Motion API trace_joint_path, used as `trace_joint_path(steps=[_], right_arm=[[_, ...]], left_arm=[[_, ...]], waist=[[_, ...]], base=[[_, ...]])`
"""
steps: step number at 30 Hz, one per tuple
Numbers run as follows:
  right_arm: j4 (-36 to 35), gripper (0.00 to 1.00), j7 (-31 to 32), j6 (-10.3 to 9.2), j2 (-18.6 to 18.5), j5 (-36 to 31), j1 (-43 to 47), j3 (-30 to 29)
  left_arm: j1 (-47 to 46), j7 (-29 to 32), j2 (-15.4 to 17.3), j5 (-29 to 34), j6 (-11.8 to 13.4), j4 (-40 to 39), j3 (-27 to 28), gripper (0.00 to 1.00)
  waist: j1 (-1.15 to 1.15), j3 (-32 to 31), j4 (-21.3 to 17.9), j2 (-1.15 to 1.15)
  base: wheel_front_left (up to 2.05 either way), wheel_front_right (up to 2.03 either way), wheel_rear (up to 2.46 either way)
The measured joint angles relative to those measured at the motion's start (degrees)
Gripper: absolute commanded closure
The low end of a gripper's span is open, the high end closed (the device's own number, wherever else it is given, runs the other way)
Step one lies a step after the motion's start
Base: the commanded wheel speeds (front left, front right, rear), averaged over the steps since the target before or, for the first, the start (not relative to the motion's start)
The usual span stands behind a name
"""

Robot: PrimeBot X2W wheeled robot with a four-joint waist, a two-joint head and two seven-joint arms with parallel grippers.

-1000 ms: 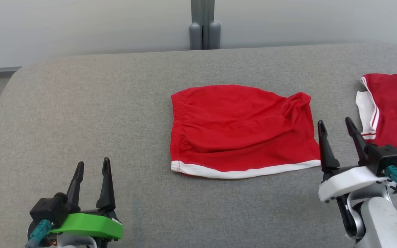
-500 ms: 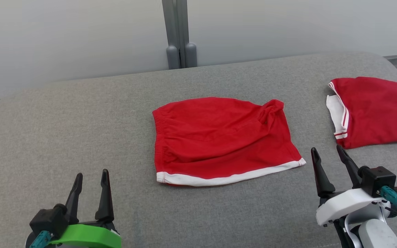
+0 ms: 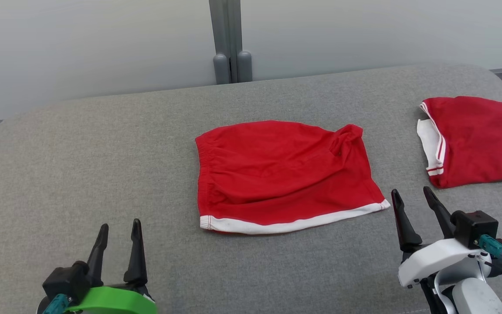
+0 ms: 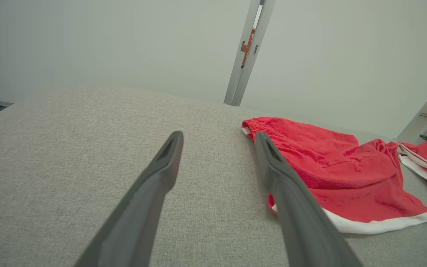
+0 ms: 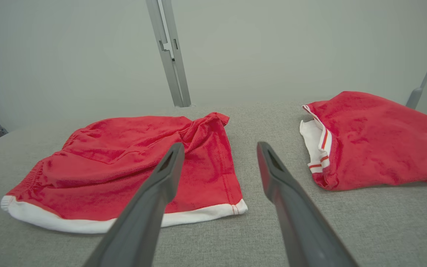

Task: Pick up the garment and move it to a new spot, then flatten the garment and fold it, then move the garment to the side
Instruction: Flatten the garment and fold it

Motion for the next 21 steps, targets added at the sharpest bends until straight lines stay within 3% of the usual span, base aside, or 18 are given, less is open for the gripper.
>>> trace_joint_path(steps=[6, 14, 21], right_arm=[[4.14, 0.00, 4.99, 0.00, 0.18, -0.64, -3.01, -1.55], [12.61, 0.00, 13.79, -0.01, 1.15, -1.27, -11.96, -4.03], [20.78, 0.00, 17.59, 0.00, 1.23, -1.26, -18.59, -3.67]], left_arm=[[-1.18, 0.00, 0.01, -0.63, -0.01, 3.32, -4.81, 0.00], [-11.57, 1.72, -0.04, -4.59, -0.08, 14.89, -14.19, 0.00], [-19.16, 4.48, -0.04, -7.68, 0.73, 24.16, -20.38, 0.00]], waist=[[0.00, 0.78, -0.10, 0.00], [0.00, 4.39, 0.05, 0.00], [0.00, 8.91, 0.36, 0.00]], base=[[0.00, 0.00, 0.00], [0.00, 0.00, 0.00], [0.00, 0.00, 0.00]])
